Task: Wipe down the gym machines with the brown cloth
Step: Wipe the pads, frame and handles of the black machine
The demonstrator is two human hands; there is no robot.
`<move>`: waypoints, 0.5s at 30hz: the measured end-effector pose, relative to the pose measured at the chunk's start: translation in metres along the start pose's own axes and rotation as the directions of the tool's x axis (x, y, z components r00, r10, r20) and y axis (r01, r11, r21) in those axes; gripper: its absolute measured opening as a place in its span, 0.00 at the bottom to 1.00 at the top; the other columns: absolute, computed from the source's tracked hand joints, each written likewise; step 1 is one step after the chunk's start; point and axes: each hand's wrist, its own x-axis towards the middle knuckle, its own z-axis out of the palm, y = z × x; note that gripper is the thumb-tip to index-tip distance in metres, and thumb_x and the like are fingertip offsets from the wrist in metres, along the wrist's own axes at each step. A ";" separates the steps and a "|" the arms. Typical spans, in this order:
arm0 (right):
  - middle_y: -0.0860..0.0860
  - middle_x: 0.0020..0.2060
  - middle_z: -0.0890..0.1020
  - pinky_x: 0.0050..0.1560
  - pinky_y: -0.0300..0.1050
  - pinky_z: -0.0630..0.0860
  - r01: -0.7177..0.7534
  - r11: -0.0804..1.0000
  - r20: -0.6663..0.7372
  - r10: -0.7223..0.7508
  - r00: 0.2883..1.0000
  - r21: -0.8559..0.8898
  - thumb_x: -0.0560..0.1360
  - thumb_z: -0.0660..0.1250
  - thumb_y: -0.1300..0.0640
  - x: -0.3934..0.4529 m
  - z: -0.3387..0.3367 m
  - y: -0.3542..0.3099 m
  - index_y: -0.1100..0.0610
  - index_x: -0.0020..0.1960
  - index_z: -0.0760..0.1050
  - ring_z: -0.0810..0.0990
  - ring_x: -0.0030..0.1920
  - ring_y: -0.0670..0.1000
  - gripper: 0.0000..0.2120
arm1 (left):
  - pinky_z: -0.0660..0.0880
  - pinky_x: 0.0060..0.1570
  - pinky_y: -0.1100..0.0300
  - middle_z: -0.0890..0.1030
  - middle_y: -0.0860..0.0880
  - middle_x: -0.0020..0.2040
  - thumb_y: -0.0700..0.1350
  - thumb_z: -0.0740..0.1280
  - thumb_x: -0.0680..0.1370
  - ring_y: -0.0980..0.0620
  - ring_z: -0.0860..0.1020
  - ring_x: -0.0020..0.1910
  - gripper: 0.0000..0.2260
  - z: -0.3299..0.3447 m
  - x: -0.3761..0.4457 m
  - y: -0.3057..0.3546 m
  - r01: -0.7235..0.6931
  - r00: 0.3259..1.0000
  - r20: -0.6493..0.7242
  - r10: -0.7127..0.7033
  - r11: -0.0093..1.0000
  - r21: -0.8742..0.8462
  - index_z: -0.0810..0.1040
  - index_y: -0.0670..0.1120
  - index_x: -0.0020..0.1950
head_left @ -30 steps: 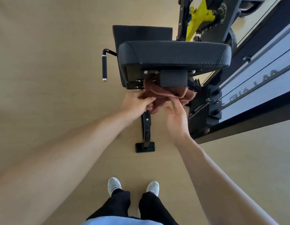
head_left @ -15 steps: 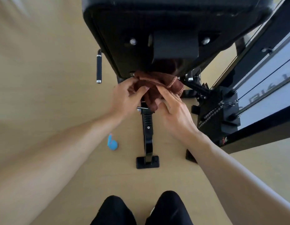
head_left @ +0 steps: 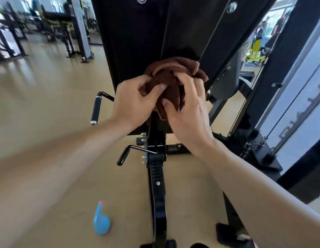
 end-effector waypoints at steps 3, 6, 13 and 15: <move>0.52 0.66 0.70 0.68 0.37 0.71 0.161 0.985 -0.139 -0.167 0.976 -0.055 0.75 0.70 0.66 0.005 -0.011 -0.011 0.54 0.78 0.67 0.70 0.68 0.54 0.33 | 0.81 0.38 0.49 0.85 0.52 0.39 0.53 0.69 0.78 0.53 0.84 0.37 0.10 -0.004 0.005 0.020 -0.121 0.989 -0.087 0.116 0.991 -0.056 0.85 0.48 0.48; 0.56 0.65 0.73 0.53 0.25 0.71 0.269 0.929 -0.240 -0.330 0.913 -0.253 0.74 0.70 0.63 0.029 -0.020 -0.018 0.55 0.77 0.69 0.71 0.65 0.55 0.32 | 0.81 0.34 0.49 0.85 0.50 0.36 0.55 0.70 0.77 0.52 0.84 0.33 0.13 -0.012 0.023 0.037 -0.154 0.978 -0.155 0.142 0.986 -0.069 0.85 0.47 0.43; 0.54 0.63 0.73 0.43 0.45 0.77 0.275 0.846 0.078 -0.270 0.960 -0.458 0.73 0.72 0.63 0.003 0.004 0.037 0.49 0.73 0.74 0.71 0.64 0.55 0.29 | 0.74 0.27 0.70 0.86 0.51 0.37 0.53 0.71 0.78 0.53 0.86 0.34 0.09 0.004 -0.002 -0.015 0.333 0.910 0.235 -0.341 0.940 0.075 0.84 0.48 0.44; 0.56 0.62 0.74 0.46 0.50 0.80 0.291 0.827 0.088 -0.285 0.955 -0.482 0.73 0.70 0.65 0.002 0.005 0.040 0.52 0.72 0.75 0.73 0.63 0.57 0.28 | 0.74 0.28 0.69 0.87 0.50 0.38 0.54 0.70 0.78 0.52 0.86 0.35 0.11 0.006 -0.010 -0.020 0.342 0.909 0.240 -0.341 0.939 0.035 0.85 0.46 0.46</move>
